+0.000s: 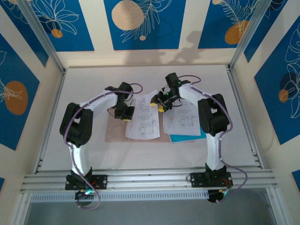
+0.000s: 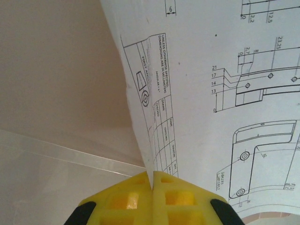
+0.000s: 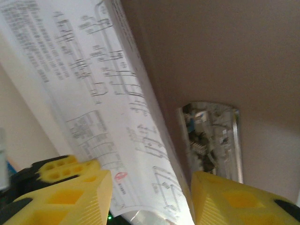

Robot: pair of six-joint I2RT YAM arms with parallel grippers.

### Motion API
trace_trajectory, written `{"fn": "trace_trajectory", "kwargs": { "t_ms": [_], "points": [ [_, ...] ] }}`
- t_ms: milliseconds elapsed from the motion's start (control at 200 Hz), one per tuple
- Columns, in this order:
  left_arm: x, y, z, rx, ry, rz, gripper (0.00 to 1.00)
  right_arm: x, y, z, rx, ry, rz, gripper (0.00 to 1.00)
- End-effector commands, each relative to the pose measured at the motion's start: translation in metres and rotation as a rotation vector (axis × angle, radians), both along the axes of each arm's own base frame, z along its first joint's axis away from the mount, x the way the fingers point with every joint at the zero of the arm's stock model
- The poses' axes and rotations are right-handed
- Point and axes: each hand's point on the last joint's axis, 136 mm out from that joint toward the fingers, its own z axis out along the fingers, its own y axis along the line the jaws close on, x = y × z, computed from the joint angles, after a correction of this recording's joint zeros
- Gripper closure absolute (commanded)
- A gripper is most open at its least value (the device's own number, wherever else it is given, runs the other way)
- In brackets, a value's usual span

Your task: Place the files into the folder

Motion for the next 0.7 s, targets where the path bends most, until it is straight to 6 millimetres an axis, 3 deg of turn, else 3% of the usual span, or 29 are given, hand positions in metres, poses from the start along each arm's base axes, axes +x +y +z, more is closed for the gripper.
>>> {"fn": "trace_trajectory", "kwargs": {
  "t_ms": [0, 220, 695],
  "points": [
    [-0.002, 0.002, 0.000, -0.019, 0.013, 0.027, 1.00, -0.014, 0.008, 0.016, 0.071, 0.022, 0.025, 0.51],
    [-0.003, 0.002, -0.003, -0.020, 0.019, 0.034, 1.00, -0.030, 0.006, 0.001, 0.072, 0.055, 0.037, 0.53],
    [-0.007, 0.006, -0.009, -0.006, 0.029, 0.068, 1.00, -0.067, 0.008, -0.009, 0.047, 0.069, 0.092, 0.54]
  ]
}}
